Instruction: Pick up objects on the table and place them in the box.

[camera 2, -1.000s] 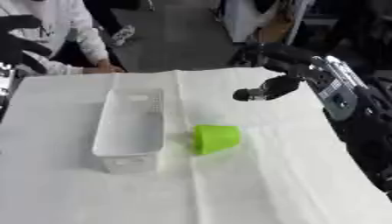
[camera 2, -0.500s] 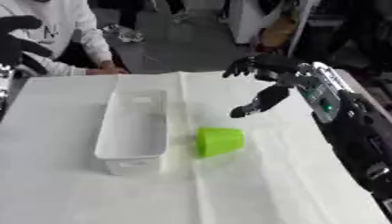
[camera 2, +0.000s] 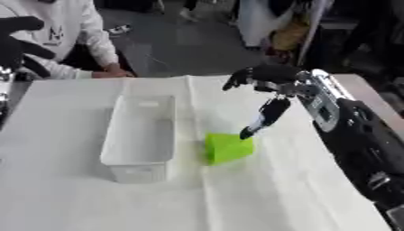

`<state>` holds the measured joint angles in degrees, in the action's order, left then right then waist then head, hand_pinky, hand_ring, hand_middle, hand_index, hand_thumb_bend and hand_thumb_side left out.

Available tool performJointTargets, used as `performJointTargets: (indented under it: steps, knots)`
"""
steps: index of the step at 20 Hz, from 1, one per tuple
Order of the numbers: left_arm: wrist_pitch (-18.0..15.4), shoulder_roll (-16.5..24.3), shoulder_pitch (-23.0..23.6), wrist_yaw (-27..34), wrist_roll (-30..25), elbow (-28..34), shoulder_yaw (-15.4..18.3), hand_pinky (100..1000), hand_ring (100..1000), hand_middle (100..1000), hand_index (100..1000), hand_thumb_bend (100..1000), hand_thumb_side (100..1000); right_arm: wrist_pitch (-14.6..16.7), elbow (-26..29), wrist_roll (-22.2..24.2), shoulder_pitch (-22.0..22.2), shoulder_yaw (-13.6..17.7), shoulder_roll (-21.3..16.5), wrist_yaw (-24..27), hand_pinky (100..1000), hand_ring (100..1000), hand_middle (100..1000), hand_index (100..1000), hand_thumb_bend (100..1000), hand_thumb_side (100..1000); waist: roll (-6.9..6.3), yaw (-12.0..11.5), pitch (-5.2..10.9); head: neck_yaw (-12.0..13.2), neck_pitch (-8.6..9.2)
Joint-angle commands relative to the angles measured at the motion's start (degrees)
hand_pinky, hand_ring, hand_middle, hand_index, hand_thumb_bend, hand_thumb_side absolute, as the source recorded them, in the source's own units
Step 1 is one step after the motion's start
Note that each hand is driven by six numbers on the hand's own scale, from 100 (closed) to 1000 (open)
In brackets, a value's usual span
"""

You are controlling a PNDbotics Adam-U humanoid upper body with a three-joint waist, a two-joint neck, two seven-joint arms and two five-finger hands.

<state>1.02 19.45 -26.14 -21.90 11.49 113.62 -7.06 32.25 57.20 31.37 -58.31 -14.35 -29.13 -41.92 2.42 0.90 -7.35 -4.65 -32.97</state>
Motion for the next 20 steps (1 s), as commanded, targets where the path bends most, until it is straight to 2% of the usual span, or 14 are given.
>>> performJointTargets:
  steps: [1, 11, 20]
  knots:
    - [-0.3, 0.2, -0.8, 0.3, -0.1, 1.0, 0.2, 446, 564, 757, 835, 268, 965, 1.4, 1.1, 1.5, -1.5, 0.1, -0.7, -0.5, 815, 827, 810, 891, 848, 460, -0.05, 0.0, 0.88, -0.4, 0.73]
    - [-0.3, 0.3, -0.8, 0.3, -0.2, 1.0, 0.1, 447, 564, 757, 835, 268, 964, 4.4, 1.7, 2.2, -1.5, -0.9, -0.5, -2.0, 818, 817, 802, 869, 818, 474, -0.04, 0.0, 0.89, -0.3, 0.16]
    - [-0.3, 0.2, -0.9, 0.3, -0.2, 1.0, 0.1, 449, 564, 757, 835, 268, 964, 4.5, 0.1, 4.7, -1.6, -1.3, 0.5, -1.0, 816, 815, 803, 857, 805, 488, -0.01, -0.1, 0.9, -0.3, -0.31]
